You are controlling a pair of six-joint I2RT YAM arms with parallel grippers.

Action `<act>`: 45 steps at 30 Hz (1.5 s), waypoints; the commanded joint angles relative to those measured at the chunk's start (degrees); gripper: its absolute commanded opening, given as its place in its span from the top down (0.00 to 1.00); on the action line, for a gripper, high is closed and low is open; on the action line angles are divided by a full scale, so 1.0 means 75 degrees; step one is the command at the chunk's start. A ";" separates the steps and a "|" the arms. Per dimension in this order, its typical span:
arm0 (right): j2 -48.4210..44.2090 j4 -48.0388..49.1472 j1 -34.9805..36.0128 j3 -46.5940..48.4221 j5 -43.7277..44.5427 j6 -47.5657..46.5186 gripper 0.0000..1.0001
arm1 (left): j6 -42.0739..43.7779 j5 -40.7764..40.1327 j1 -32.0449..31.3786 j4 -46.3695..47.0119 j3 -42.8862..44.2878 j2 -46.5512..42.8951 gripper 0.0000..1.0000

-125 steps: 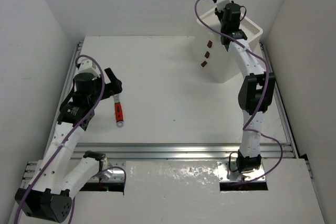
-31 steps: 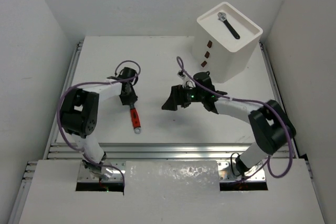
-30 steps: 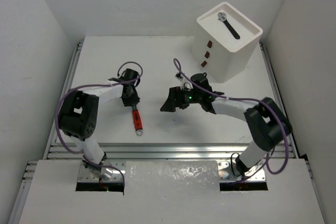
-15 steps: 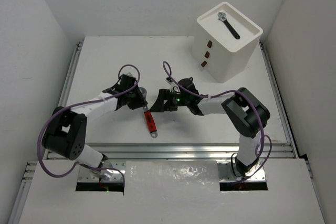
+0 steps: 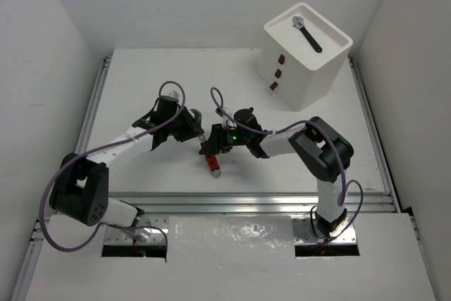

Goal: Sort the tools into containers

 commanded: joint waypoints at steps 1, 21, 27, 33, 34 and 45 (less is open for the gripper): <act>0.0281 0.0586 0.0150 0.0388 -0.0584 -0.0130 0.62 | -0.0384 0.0524 0.0002 0.1106 0.0105 -0.0615 1.00; -0.2954 -0.7823 -0.0985 0.3606 0.3022 -0.4979 1.00 | 0.1993 -0.4175 0.0014 -0.3196 0.2325 -0.4012 0.00; -0.1736 -0.9386 -0.2228 0.7263 0.4897 -0.6725 1.00 | 0.2241 -0.4842 0.0026 -0.3157 0.0643 -0.4531 0.00; 0.0351 -1.0265 -0.2873 1.1294 0.6234 -0.8318 1.00 | 0.2627 -0.4105 0.0014 -0.2772 0.0503 -0.4565 0.01; 0.0445 -0.9917 -0.2920 1.1299 0.6375 -0.8519 1.00 | 0.2616 -0.4175 0.0002 -0.2808 0.0515 -0.4553 0.01; 0.0821 -0.8004 -0.3846 1.0315 0.6470 -0.9013 1.00 | 0.2651 -0.3918 0.0014 -0.2738 0.0457 -0.4355 0.01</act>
